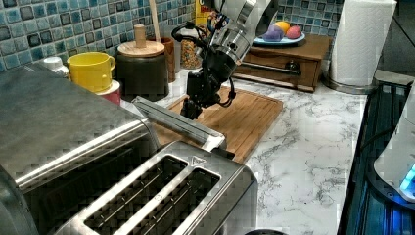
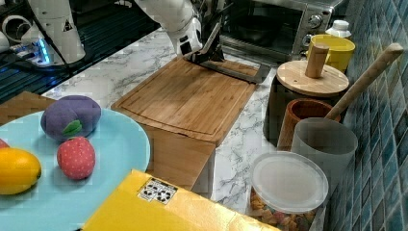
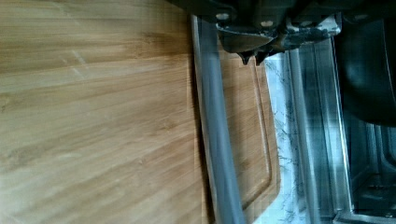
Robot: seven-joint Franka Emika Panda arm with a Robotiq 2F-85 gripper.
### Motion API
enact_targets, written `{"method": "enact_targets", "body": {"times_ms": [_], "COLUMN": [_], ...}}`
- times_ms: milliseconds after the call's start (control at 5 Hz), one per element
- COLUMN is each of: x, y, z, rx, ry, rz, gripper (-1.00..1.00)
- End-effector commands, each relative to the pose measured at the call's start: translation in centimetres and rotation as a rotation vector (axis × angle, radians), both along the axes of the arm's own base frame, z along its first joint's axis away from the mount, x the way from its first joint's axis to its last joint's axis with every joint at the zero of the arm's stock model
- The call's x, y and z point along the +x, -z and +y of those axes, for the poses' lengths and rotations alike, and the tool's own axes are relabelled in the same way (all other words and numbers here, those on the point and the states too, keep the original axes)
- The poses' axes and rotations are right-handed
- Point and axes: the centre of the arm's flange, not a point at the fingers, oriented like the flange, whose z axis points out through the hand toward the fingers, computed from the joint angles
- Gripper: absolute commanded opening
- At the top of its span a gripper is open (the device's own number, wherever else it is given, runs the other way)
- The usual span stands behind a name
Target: Close the oven.
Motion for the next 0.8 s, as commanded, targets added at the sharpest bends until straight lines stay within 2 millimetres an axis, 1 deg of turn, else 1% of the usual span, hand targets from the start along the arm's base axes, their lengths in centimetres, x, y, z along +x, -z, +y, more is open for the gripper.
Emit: {"method": "enact_targets", "body": {"times_ms": [200, 400, 600, 800], "x": [5.4, 5.6, 6.2, 6.6], "y": [-5.8, -8.0, -10.9, -13.4], "z": [4.5, 5.6, 6.7, 8.3], "rx": [-0.001, 0.008, 0.03, 0.036], "ry": [-0.062, -0.07, -0.101, -0.127], "rz": [-0.207, -0.235, -0.254, -0.279], "gripper": [-1.0, -1.0, -1.0, -1.0]}}
